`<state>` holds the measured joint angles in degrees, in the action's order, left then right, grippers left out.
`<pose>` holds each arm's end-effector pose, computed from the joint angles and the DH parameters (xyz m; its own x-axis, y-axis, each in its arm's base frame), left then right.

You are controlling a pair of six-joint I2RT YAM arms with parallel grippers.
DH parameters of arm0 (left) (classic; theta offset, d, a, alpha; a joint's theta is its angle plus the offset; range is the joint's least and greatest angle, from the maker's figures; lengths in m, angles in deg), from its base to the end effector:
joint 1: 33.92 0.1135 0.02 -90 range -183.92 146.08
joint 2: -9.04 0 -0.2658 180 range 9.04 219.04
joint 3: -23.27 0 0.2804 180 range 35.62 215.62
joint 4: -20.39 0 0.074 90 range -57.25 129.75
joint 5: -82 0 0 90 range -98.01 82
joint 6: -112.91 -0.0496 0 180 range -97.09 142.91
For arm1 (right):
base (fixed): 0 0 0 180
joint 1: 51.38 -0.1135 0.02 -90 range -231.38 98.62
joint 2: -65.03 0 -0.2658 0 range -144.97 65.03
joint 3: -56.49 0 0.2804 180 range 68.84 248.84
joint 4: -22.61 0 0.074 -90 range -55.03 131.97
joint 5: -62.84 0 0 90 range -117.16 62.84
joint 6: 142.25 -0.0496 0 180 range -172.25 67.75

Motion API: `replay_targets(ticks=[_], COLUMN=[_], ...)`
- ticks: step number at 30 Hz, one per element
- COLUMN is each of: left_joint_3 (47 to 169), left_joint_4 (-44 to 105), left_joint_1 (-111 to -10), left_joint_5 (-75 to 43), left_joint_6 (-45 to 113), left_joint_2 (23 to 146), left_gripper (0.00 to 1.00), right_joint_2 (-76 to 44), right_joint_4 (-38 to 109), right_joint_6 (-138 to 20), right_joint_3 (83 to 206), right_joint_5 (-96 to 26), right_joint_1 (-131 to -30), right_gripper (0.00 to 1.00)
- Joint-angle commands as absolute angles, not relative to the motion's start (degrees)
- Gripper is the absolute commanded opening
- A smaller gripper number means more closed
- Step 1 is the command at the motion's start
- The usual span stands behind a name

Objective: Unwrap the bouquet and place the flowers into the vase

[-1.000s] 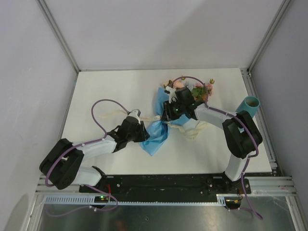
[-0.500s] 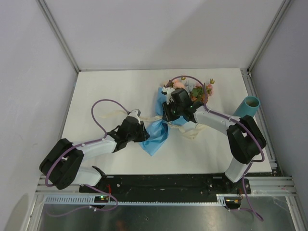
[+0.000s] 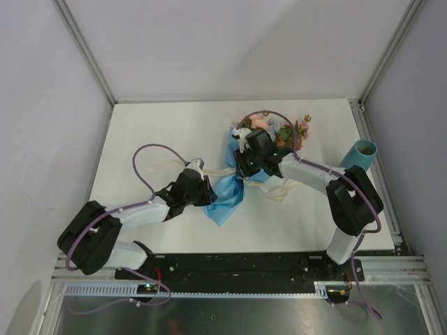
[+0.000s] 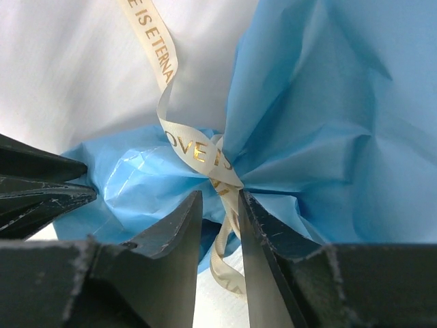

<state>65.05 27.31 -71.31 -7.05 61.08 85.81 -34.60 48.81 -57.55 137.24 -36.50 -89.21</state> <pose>0.2237 -0.1699 0.1289 -0.7864 -0.1767 -0.5919 0.1416 0.8811 -0.4512 0.3241 0.2619 0.1978 -0.6211 -0.3669 -0.6925 -0.6411 0.7462 0.1797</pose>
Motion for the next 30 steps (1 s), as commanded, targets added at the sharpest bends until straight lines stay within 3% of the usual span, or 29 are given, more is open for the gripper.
replay_targets(ticks=[1,3,9,14,19,30], left_joint_3=[65.45,65.49,65.55,65.81,66.04,67.19], left_joint_4=[25.71,25.71,25.49,25.45,25.45,25.41], left_joint_1=[-71.76,-71.74,-71.84,-71.98,-72.2,-73.53], left_joint_5=[-5.87,-5.87,-6.05,-5.97,-5.75,-5.11], left_joint_6=[61.59,61.58,61.68,61.36,61.57,62.18], left_joint_2=[85.61,85.77,86.53,87.42,88.0,89.78], left_gripper=[0.35,0.35,0.35,0.35,0.34,0.33], right_joint_2=[-36.25,-36.4,-34.81,-32.77,-32.6,-34.18], right_joint_4=[48.91,48.98,48.78,50.28,50.49,49.25], right_joint_6=[-56.61,-56.7,-57.05,-57.57,-57.1,-56.91], right_joint_3=[139.82,140.09,140.92,143.84,144.48,145.55], right_joint_5=[-35.83,-35.81,-33.74,-33.0,-32.08,-23.37], right_joint_1=[-89.69,-89.77,-90.0,-90.21,-91.16,-93.7], right_gripper=[0.32,0.28,0.04,0.09,0.01,0.0])
